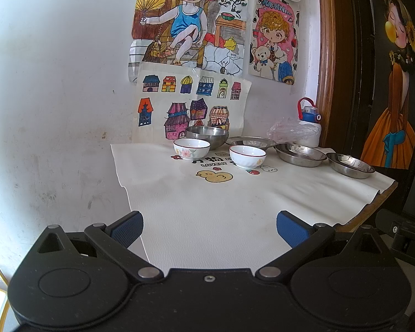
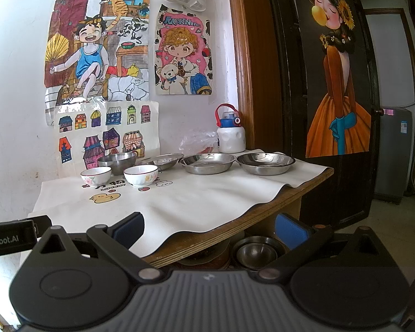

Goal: Organize plates and bowls

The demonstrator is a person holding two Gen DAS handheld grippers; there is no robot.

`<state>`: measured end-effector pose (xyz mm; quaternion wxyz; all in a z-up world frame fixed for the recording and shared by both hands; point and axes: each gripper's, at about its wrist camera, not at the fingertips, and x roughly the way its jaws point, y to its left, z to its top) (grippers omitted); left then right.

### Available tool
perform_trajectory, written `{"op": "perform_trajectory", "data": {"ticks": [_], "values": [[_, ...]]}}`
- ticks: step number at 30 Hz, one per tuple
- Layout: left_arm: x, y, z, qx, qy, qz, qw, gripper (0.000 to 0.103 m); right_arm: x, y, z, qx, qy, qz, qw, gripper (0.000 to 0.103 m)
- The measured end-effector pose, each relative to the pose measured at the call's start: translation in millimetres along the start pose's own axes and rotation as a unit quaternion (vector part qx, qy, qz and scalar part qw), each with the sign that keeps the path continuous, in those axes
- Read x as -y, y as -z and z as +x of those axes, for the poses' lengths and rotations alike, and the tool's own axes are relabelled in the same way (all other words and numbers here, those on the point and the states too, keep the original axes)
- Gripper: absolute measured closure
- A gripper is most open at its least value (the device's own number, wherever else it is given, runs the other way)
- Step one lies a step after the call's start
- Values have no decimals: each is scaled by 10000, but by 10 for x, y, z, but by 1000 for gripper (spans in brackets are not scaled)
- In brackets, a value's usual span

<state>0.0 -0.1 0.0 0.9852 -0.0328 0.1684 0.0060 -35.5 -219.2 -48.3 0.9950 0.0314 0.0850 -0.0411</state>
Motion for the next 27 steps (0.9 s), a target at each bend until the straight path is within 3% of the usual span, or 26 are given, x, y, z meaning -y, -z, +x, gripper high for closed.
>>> {"op": "perform_trajectory", "data": {"ticks": [27], "values": [[-2,-1,10,-42,-21,1,10000,1,-1,5,-4,7,1,-4,10000,0]]}}
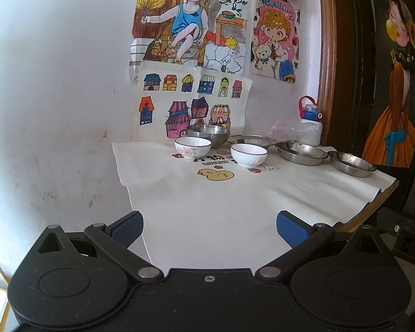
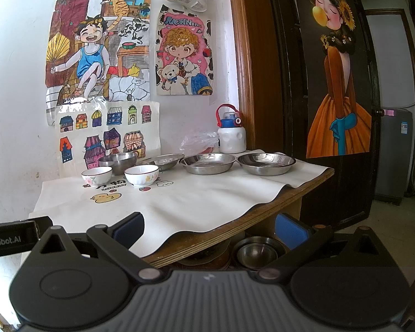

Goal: Organize plates and bowls

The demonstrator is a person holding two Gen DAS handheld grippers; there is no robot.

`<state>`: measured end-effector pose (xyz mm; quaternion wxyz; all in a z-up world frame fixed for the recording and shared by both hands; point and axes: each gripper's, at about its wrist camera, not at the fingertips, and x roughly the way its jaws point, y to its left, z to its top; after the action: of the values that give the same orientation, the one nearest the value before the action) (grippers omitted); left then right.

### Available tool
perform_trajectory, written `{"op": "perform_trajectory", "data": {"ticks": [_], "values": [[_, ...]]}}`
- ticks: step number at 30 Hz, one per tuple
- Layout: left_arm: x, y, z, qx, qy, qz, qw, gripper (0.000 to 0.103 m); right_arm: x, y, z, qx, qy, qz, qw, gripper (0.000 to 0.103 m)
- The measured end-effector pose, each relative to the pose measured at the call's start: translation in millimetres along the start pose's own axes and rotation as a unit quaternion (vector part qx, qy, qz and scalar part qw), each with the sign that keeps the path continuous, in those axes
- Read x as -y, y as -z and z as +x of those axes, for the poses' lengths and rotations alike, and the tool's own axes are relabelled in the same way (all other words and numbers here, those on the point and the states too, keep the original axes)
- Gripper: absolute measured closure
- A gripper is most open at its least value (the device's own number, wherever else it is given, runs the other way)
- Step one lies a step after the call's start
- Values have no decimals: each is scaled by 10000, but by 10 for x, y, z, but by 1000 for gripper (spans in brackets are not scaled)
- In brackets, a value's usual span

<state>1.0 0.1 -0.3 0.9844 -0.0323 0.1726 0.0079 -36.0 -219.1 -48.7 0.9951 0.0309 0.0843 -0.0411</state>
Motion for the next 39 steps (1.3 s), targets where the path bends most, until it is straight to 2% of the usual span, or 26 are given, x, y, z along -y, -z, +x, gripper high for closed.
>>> {"op": "perform_trajectory", "data": {"ticks": [12,24,28,33,39], "values": [[10,-4,106,-90,54,13,9999,1,27,35,39,-70,13,-27,10000,0],[83,-85,249,-172,-28,24,9998,1,-5,-20,279,-318,107,-136,9993,0],[138,-118,347,-241,36,52,9997,1,-4,-33,377,-400,152,-169,9989,0],[190,-184,443,-215,309,4,9993,1,34,-90,514,-465,203,-149,9986,0],[286,-312,630,-289,350,102,9989,1,81,-207,688,-519,292,-112,9982,0]]}}
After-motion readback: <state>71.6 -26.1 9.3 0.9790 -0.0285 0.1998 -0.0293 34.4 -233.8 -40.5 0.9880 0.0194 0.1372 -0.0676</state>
